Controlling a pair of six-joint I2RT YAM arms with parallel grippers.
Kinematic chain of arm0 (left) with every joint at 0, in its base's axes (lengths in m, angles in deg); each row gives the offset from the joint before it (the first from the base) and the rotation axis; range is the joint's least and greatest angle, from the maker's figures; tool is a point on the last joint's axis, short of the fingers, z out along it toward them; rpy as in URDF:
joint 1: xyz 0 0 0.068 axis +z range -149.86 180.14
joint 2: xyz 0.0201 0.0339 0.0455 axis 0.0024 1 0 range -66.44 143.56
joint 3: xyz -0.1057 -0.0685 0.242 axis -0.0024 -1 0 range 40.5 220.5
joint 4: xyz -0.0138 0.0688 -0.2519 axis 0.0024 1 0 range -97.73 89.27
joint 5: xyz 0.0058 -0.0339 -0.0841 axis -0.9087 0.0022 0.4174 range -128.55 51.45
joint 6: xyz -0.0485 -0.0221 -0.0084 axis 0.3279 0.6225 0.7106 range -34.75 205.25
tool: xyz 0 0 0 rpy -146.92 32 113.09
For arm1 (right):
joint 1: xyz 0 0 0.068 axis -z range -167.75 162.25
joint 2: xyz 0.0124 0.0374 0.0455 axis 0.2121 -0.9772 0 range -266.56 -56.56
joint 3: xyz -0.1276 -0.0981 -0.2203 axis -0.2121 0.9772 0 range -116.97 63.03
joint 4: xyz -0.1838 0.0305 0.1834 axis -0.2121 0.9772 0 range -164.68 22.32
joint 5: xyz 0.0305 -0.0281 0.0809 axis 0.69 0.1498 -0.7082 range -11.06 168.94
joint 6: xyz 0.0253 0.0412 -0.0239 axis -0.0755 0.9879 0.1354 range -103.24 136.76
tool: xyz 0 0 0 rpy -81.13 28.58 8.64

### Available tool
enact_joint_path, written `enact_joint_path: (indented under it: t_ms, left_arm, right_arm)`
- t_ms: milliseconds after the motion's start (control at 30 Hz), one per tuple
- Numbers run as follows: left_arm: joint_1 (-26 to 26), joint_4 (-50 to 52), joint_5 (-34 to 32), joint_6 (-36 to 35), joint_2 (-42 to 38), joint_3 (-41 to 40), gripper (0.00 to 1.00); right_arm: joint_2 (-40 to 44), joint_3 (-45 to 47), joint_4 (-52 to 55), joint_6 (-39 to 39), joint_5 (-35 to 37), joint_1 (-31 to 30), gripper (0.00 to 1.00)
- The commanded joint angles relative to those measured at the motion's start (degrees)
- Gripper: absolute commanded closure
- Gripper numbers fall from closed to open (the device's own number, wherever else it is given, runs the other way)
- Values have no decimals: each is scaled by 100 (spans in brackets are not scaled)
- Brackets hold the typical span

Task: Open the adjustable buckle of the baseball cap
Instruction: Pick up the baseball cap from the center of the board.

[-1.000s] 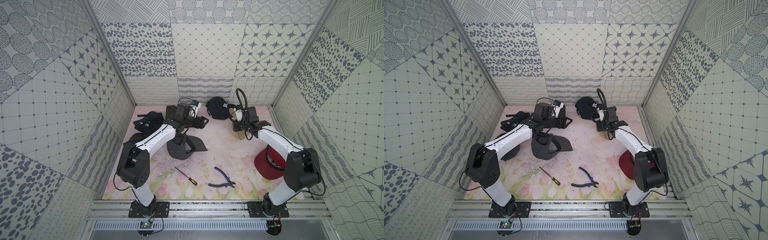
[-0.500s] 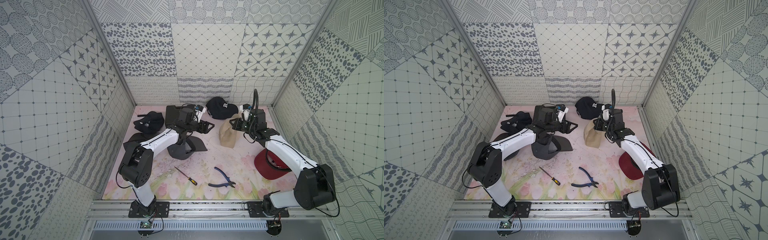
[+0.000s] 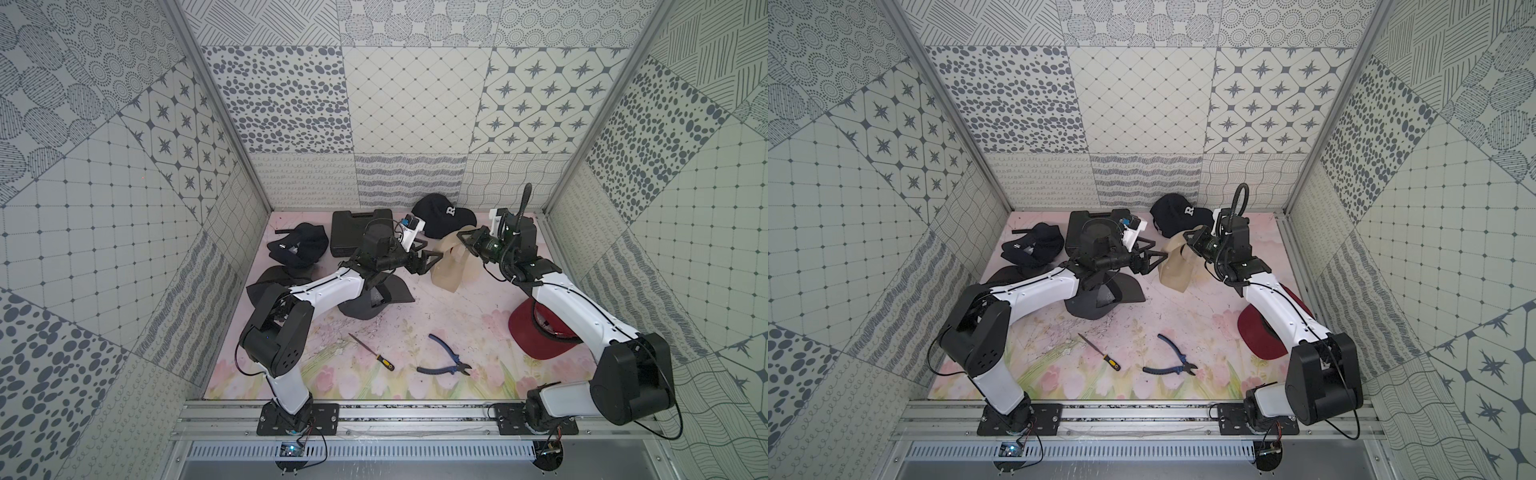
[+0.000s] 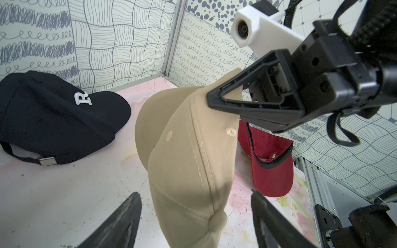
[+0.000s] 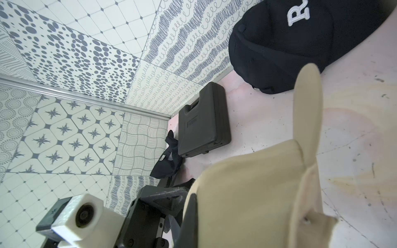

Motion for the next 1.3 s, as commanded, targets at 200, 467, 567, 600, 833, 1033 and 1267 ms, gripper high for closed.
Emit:
enact_joint_path:
  t_ms: [200, 467, 567, 600, 833, 1033, 1267]
  left_arm:
    - [-272, -935, -258, -746, 342, 303, 20]
    - [-336, -392, -620, -1118, 437, 672, 53]
    - [-333, -273, -677, -1270, 387, 654, 77]
    - [-335, -285, -682, -1284, 374, 641, 85]
    - [-332, -51, -1049, -912, 419, 799, 100]
    - [-325, 808, -1466, -455, 408, 1176, 100]
    - [-326, 1678, -1410, -130, 389, 1492, 100]
  right_arm:
    - [321, 144, -622, 564, -221, -72, 99]
    - [393, 205, -648, 522, -248, -130, 95]
    - [419, 150, -543, 386, -206, -143, 90]
    - [412, 126, -491, 336, -192, -143, 85]
    - [423, -183, 342, -665, -236, -135, 22]
    - [1139, 240, 1068, -2206, -403, 111, 24]
    - [1403, 428, 2039, -3600, -420, 551, 36]
